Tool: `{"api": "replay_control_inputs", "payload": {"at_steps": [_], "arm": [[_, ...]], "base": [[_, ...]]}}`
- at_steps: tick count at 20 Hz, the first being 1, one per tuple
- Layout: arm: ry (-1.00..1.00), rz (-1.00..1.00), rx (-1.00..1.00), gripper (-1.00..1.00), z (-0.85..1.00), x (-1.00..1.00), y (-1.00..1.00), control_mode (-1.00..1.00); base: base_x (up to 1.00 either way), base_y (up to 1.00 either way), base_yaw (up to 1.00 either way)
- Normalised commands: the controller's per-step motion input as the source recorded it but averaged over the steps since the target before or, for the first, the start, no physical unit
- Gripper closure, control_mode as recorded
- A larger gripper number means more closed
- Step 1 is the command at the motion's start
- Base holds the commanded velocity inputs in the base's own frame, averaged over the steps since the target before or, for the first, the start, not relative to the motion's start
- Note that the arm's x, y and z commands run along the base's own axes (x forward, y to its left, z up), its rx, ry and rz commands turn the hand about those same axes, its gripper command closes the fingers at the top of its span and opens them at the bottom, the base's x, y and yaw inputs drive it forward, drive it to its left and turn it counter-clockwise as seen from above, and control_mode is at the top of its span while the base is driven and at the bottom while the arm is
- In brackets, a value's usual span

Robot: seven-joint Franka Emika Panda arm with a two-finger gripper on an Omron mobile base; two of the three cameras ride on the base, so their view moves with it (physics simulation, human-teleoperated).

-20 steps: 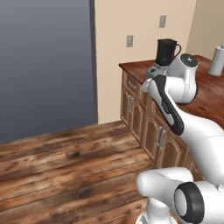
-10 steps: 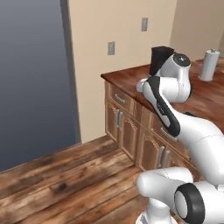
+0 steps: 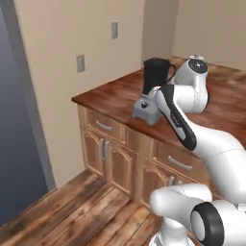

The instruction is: Grab the lemon and onion from the fridge, place them in the blender, close the lid, and turn on the blender to create a marinade.

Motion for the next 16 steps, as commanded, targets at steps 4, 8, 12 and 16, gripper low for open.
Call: {"api": "replay_control_inputs", "payload": {"at_steps": [4,8,12,16], "arm": [[0.0,0.0,0.0,1.0,0.0,0.0,0.0,1.0],[0.0,0.0,0.0,1.0,0.0,0.0,0.0,1.0],[0.0,0.0,0.0,1.0,0.0,0.0,0.0,1.0],[0.0,0.0,0.0,1.0,0.0,0.0,0.0,1.0]], "base": [[0.71,0.46,-0.53],[0.68,0.45,-0.51],[0.6,0.43,-0.47],[0.47,0.34,-0.43]]}}
